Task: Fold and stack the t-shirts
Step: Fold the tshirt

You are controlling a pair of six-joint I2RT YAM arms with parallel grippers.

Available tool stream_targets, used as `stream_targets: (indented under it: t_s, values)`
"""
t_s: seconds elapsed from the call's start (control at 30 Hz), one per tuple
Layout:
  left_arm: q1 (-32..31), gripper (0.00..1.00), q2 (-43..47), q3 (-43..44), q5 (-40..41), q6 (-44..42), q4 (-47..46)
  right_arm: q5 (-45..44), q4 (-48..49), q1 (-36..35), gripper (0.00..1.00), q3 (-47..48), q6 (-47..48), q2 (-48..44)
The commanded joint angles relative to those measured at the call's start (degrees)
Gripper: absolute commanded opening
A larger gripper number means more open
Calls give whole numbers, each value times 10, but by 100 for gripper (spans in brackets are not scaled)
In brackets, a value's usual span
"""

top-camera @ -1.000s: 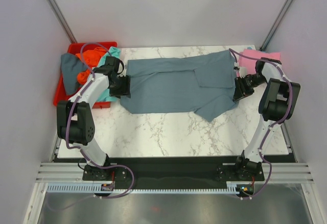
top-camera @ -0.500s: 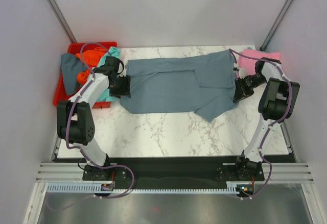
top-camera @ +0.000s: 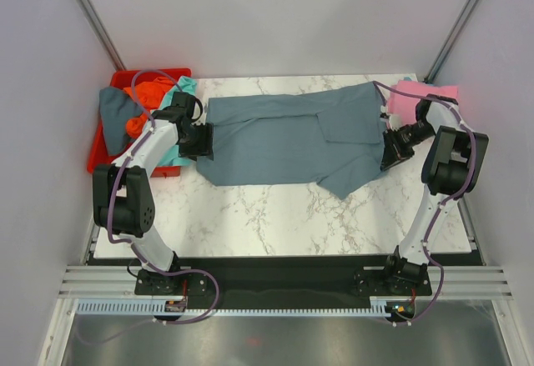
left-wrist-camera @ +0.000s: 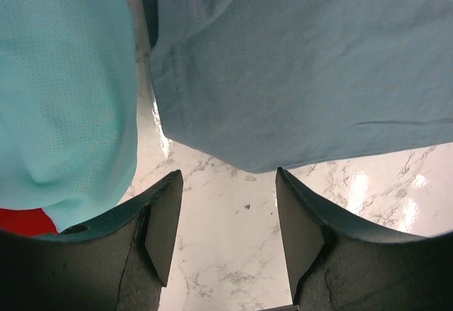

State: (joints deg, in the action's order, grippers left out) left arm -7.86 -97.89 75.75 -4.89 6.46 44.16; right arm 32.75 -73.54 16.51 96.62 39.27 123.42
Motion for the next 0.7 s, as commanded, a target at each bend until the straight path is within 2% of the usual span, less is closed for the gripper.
stream_targets:
  t_s: [0.0,0.67]
  values:
    - [-3,63,-4,14,-7,-11,-14,19,-12,2,23,23,15,9]
    - [-3,63,3,13,1,-13,-15,28,-33,-2,24,76,10,47]
